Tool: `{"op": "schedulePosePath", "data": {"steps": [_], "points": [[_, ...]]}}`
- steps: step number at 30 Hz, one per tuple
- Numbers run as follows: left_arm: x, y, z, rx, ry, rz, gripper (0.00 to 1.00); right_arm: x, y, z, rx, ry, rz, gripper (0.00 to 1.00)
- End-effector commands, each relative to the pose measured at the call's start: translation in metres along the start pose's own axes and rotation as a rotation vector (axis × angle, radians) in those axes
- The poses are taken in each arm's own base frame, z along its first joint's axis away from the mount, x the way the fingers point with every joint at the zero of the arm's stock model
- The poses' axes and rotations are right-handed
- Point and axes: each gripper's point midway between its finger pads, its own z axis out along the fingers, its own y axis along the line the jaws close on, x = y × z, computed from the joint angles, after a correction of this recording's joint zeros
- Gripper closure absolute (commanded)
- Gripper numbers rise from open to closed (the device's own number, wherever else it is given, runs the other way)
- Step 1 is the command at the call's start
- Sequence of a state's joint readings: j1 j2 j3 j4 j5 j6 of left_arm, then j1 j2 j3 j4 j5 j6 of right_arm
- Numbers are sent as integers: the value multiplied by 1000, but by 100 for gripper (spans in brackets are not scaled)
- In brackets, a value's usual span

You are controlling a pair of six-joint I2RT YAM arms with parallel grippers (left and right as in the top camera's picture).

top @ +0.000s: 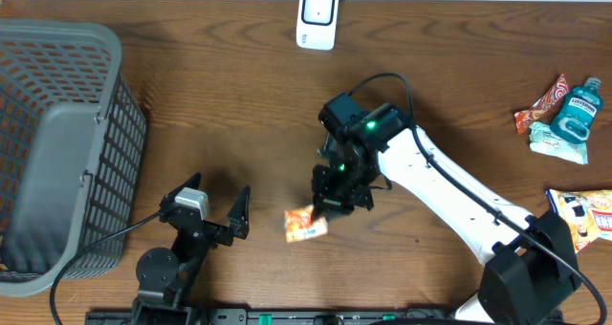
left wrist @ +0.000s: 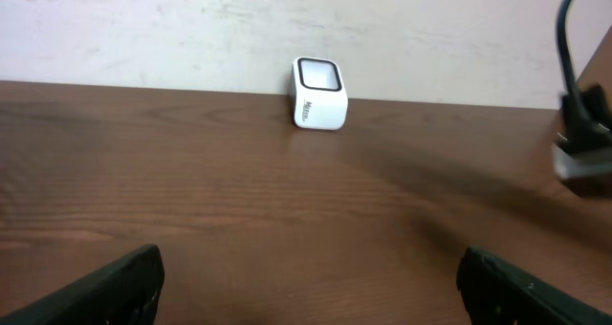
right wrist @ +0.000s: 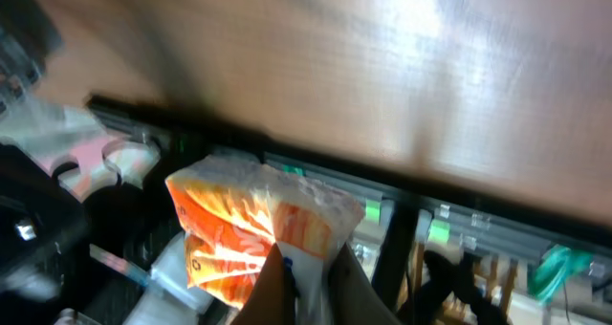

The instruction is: Scan the item barcode

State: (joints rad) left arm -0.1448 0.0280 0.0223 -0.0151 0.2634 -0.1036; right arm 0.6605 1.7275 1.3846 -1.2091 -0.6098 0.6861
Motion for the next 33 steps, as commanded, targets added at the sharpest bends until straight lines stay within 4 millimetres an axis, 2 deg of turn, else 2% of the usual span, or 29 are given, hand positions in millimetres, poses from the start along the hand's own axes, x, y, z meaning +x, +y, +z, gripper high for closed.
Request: {"op": "schedulePosePath", "data": {"steps": [1, 5, 7, 9, 12, 15, 17, 20, 23, 25, 27, 30, 33], "points": [[16, 2, 1, -2, 46, -4, 2, -35, -11, -10, 87, -203, 6, 99], [16, 2, 1, -2, 46, -4, 2, -85, -17, -28, 175, -468, -10, 98], [16, 2, 1, -2, 46, -4, 2, -103, -19, -39, 210, -571, -18, 98], [16, 2, 1, -3, 46, -4, 2, -124, -20, -55, 252, -703, -20, 99], [16, 2, 1, -3, 46, -4, 2, -161, -26, -92, 352, -973, 5, 99], [16, 2, 1, -2, 46, -4, 2, -188, -19, -108, 419, -1093, -96, 99], [16, 2, 1, -2, 46, -4, 2, -205, -8, -107, 395, -1131, -142, 99], [16, 2, 1, -2, 46, -4, 2, -250, 9, -118, 306, -1275, -169, 99], [16, 2, 1, -2, 46, -4, 2, -294, 22, -141, 251, -1458, -247, 99], [16, 2, 1, -2, 46, -4, 2, -320, 22, -157, 204, -1574, -285, 99], [16, 2, 1, -2, 46, -4, 2, -339, 26, -166, 123, -1649, -346, 99], [16, 2, 1, -3, 46, -4, 2, -355, 34, -174, -13, -1730, -461, 99], [16, 2, 1, -2, 46, -4, 2, -378, 28, -174, -24, -1747, -485, 99]]}}
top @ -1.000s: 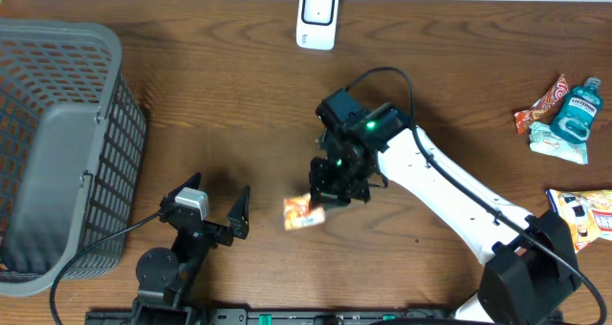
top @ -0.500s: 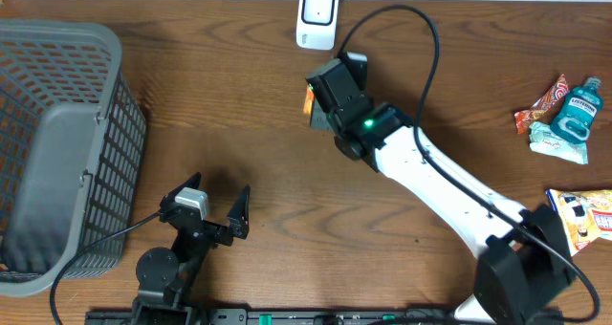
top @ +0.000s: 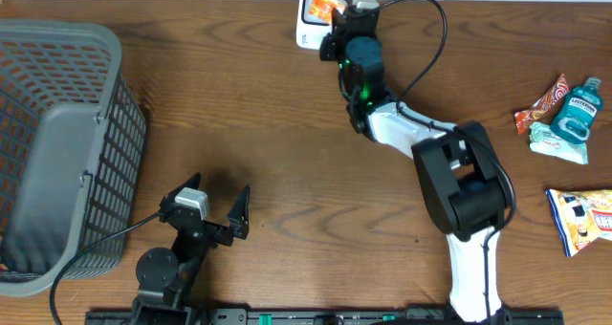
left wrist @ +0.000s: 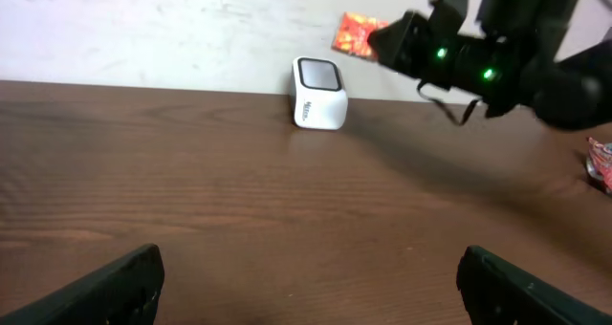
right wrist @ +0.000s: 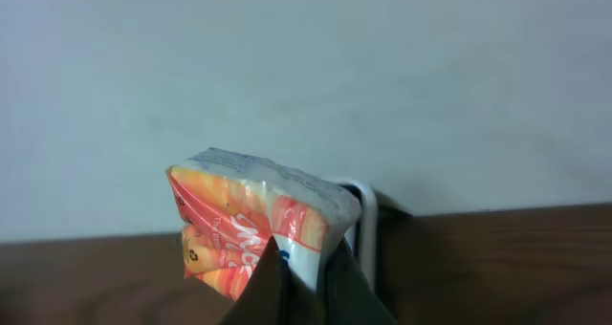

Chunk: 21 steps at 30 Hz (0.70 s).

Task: Scan the item barcode
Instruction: 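Present the orange packet in front of the white scanner, then carry the orange packet right and drop it at the right edge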

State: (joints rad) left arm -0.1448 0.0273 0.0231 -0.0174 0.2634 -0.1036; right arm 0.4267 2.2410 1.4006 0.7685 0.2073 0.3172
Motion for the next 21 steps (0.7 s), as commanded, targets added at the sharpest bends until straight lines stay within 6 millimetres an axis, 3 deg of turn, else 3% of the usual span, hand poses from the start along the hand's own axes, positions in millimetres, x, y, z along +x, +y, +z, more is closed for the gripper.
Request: {"op": "schedulePosePath", "data": {"steps": [1, 5, 9, 17, 21], "points": [[16, 2, 1, -2, 45, -4, 2, 8, 11, 26, -112, -1, -64, 99], [16, 2, 1, -2, 45, -4, 2, 10, 20, 49, -144, 5, -111, 99], [16, 2, 1, -2, 45, -4, 2, 14, 15, 66, -115, 14, -192, 99], [16, 2, 1, -2, 45, -4, 2, 14, -10, 71, -71, 15, -198, 99], [16, 2, 1, -2, 45, -4, 2, -18, -14, 69, -59, -29, -188, 99]]}}
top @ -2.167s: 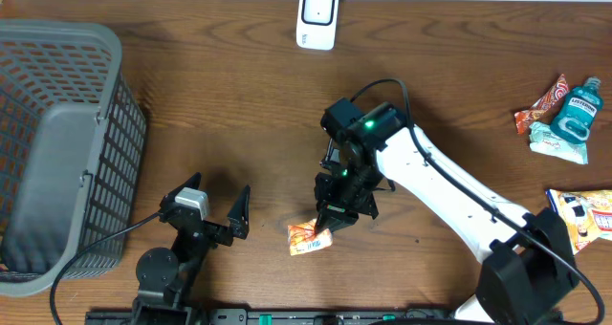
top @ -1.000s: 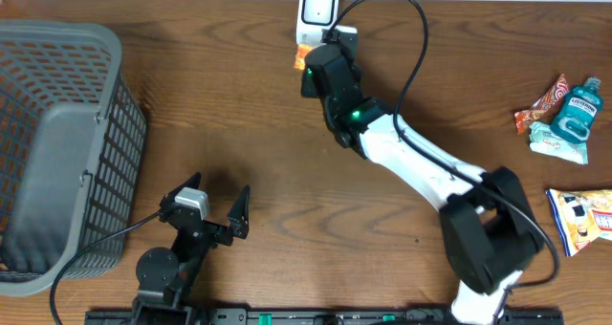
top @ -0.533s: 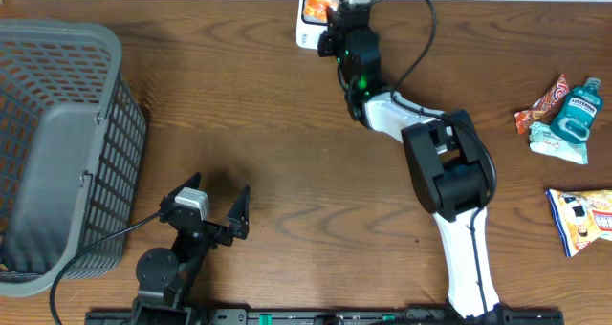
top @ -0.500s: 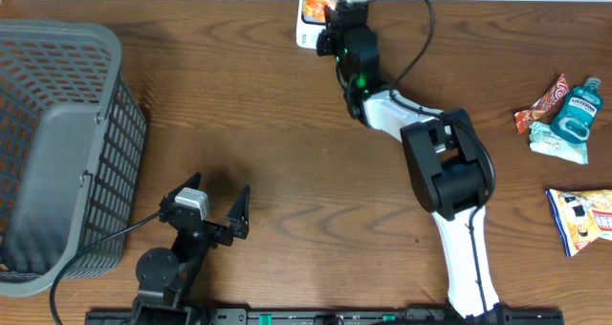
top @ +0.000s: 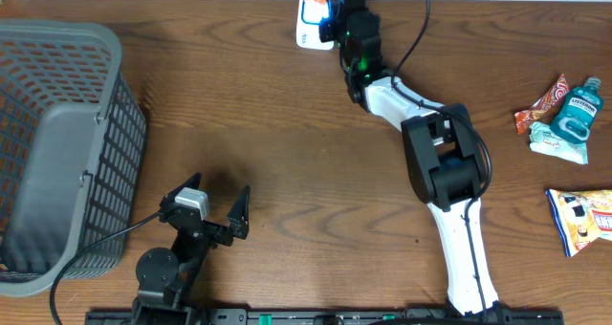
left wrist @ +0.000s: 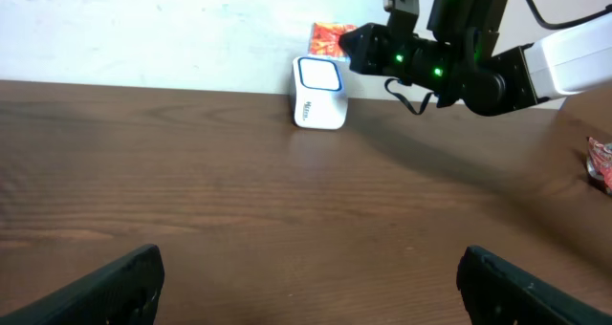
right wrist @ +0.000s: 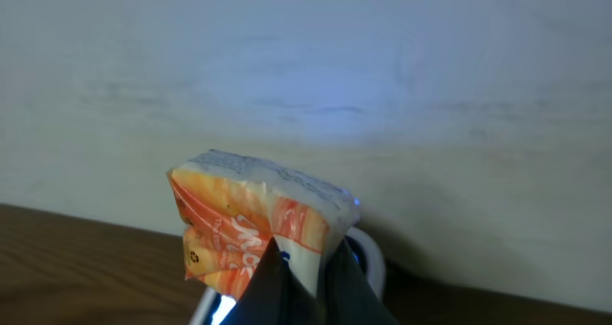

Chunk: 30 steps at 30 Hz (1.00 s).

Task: Scan the item barcode
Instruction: 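Carry the orange packet right and drop it at the right edge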

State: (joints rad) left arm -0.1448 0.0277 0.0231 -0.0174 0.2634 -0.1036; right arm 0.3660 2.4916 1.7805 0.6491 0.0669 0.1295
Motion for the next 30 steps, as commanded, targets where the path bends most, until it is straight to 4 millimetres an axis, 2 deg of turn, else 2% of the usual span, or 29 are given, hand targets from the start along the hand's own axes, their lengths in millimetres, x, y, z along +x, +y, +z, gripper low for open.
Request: {"op": "schedulePosePath", "data": {"steps": [1, 4, 7, 10, 12, 13, 14, 15, 16, 17, 20, 21, 25, 29, 30], "points": [[16, 2, 1, -2, 45, -4, 2, -36, -17, -3, 35, -22, -8, 99], [16, 2, 1, -2, 45, -4, 2, -62, -37, -15, 79, 49, -9, 99], [16, 2, 1, -2, 45, -4, 2, -88, -83, -46, 210, 177, -13, 99], [16, 2, 1, -2, 45, -4, 2, -110, -151, -103, 458, 319, -30, 99], [16, 2, 1, -3, 45, -4, 2, -120, -205, -159, 644, 439, -43, 99], [16, 2, 1, -2, 45, -4, 2, -120, -224, -181, 702, 490, -42, 99], [16, 2, 1, -2, 45, -4, 2, -116, -247, -204, 763, 549, -36, 99], [16, 2, 1, -2, 45, -4, 2, -111, -261, -217, 796, 586, -28, 99], [16, 2, 1, -2, 45, -4, 2, -100, -289, -241, 856, 653, -3, 99], [16, 2, 1, -2, 45, -4, 2, -90, -307, -255, 890, 694, 16, 99], [16, 2, 1, -2, 45, -4, 2, -41, -348, -295, 921, 843, 120, 99], [16, 2, 1, -2, 45, -4, 2, -29, -355, -302, 920, 860, 174, 99], [16, 2, 1, -2, 45, -4, 2, 23, -348, -312, 817, 902, 408, 99], [16, 2, 1, -2, 45, -4, 2, 55, -350, -322, 884, 888, 481, 99], [16, 2, 1, -2, 45, -4, 2, 63, -354, -330, 937, 887, 492, 70]]}}
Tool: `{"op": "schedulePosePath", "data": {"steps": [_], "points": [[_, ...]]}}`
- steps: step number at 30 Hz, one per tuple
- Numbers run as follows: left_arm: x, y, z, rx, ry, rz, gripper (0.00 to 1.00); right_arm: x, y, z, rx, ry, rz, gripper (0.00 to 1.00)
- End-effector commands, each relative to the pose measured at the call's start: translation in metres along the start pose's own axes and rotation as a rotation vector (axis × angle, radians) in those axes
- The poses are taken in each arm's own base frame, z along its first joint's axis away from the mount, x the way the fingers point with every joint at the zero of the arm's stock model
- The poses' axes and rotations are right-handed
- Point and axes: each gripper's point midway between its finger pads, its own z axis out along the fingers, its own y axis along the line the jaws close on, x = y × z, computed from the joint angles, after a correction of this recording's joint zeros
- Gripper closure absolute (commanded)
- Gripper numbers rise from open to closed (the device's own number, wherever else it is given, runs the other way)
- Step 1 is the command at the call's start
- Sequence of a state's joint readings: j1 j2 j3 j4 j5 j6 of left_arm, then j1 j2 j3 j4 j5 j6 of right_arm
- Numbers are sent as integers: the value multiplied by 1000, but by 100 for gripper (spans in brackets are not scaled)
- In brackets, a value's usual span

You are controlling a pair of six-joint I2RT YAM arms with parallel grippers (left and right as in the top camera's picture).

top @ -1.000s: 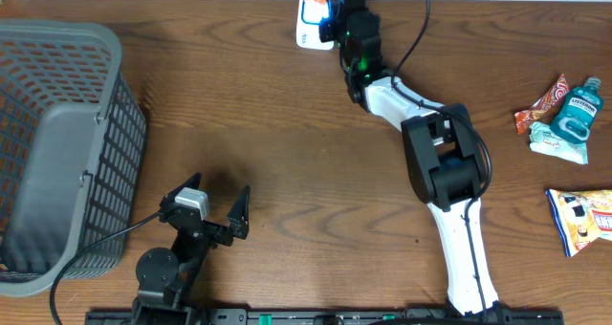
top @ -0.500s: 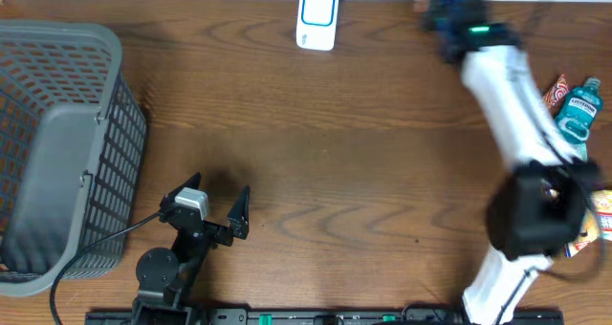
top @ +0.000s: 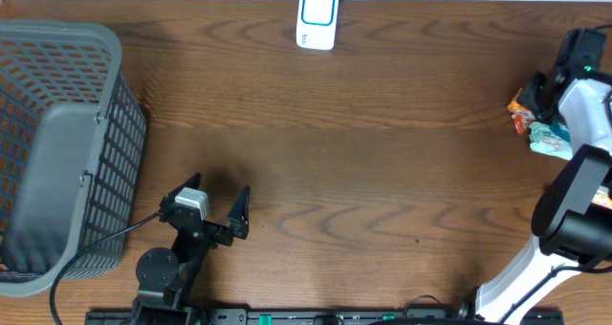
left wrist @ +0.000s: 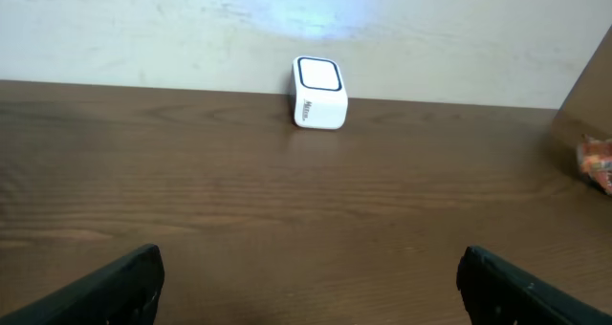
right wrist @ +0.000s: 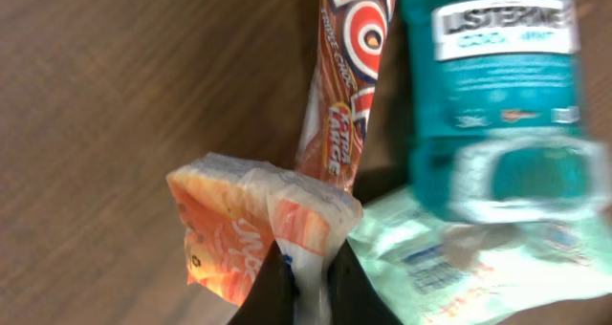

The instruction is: Scan the item barcode

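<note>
My right gripper [right wrist: 302, 285] is shut on a small orange-and-white snack packet [right wrist: 234, 234], holding it low over the item pile at the table's far right. In the overhead view the right gripper [top: 537, 94] sits over that pile and mostly hides the packet. The white barcode scanner [top: 317, 16] stands at the back edge, far left of the packet; the left wrist view shows the scanner [left wrist: 318, 94] too. My left gripper [top: 222, 220] rests open near the front edge, its jaws wide apart and holding nothing.
Under the held packet lie a red wrapper [right wrist: 349, 86], a teal mouthwash bottle [right wrist: 497, 86] and a pale green packet [right wrist: 459, 263]. An orange snack bag [top: 585, 217] lies at the right edge. A grey mesh basket [top: 57, 143] fills the left side.
My right gripper, still shut on the orange packet, has moved from in front of the scanner at the back edge to the item pile at the far right. The left arm has not moved.
My right gripper first held the orange packet low over the table's middle front. Then it held the packet up at the scanner, and closer to the scanner's face a moment later. Now the packet is over the pile at the far right, still gripped.
</note>
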State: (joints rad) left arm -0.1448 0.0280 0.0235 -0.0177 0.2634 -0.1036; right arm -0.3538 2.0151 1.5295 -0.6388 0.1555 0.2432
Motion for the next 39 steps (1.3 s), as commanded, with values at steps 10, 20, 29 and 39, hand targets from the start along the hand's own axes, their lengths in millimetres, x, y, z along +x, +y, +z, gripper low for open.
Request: {"op": "schedulePosePath", "data": {"steps": [10, 20, 29, 39], "points": [[16, 2, 1, -2, 45, -4, 2, -32, 37, -126, -269, -203, 70, 1], [16, 2, 1, -2, 45, -4, 2, 17, 14, -330, -451, -445, -12, 1], [16, 2, 1, -2, 45, -4, 2, 106, -21, -368, -423, -343, -13, 1], [16, 2, 1, -2, 45, -4, 2, 132, -53, -356, -252, -273, 9, 1]]}}
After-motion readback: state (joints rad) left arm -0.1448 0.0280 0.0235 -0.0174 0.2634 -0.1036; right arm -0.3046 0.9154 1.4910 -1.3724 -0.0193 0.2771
